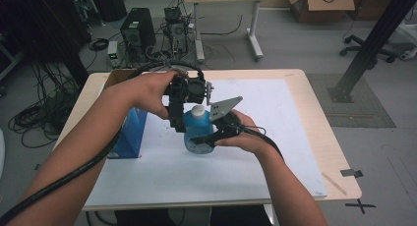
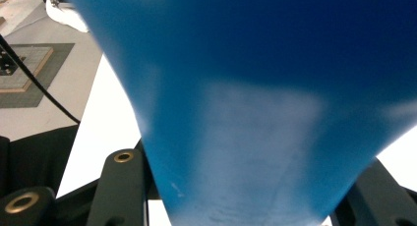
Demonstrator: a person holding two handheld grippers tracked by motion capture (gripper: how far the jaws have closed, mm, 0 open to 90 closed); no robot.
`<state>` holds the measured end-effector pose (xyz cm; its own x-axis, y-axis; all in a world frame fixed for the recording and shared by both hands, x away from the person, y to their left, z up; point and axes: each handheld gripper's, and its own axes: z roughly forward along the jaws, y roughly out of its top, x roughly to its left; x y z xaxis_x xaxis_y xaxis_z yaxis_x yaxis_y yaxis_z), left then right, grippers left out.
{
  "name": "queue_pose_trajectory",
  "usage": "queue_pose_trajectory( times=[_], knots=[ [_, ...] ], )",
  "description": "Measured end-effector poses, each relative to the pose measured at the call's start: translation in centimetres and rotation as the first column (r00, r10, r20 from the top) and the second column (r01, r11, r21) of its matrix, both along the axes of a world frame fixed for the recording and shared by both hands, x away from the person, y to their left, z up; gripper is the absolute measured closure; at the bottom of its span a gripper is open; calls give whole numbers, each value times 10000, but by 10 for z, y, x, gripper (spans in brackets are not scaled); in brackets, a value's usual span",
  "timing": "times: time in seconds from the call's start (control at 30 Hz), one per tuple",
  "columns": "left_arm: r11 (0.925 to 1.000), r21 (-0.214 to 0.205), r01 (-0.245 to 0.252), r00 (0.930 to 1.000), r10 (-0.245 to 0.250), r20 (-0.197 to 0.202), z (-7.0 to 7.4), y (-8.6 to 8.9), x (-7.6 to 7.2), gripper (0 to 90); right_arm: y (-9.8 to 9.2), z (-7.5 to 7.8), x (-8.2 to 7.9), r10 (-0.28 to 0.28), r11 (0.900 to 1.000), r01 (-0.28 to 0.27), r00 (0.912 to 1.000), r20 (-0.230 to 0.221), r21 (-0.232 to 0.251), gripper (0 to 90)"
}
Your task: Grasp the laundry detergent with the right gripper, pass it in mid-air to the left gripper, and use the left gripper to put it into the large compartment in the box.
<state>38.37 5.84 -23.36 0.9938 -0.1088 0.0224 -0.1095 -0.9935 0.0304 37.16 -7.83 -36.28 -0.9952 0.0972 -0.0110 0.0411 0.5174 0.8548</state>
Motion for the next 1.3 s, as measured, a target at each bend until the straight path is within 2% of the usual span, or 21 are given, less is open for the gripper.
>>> queue_pose_trajectory(
  times=[0.3,0.6,0.73,0.8,0.9,1.07,1.3],
  knots=[
    [10000,-22,-16,10000,16,11,-5,1,-2,3,9,-1,0,-80,9999,80,10000,30,-68,463],
    [10000,-28,53,10000,-53,52,-8,0,-4,4,15,0,-1,8,9999,-9,10000,63,147,462],
    [9999,-65,155,9998,-155,106,-7,-3,-5,4,16,1,-2,-14,9998,13,10000,53,177,462],
    [9997,-101,241,9993,-238,282,-6,-4,-6,10,15,2,-1,-50,9998,49,10000,30,182,462],
    [9994,-167,293,9993,-289,250,-4,-6,-7,37,14,2,0,-112,9998,109,9998,176,184,462],
    [9995,-105,312,9991,-309,291,-6,-8,-7,52,11,4,0,-157,9997,157,9999,37,195,462],
    [9994,-157,295,9993,-292,242,-6,-10,-7,77,11,3,0,-178,9997,177,9998,85,168,462]
  ],
)
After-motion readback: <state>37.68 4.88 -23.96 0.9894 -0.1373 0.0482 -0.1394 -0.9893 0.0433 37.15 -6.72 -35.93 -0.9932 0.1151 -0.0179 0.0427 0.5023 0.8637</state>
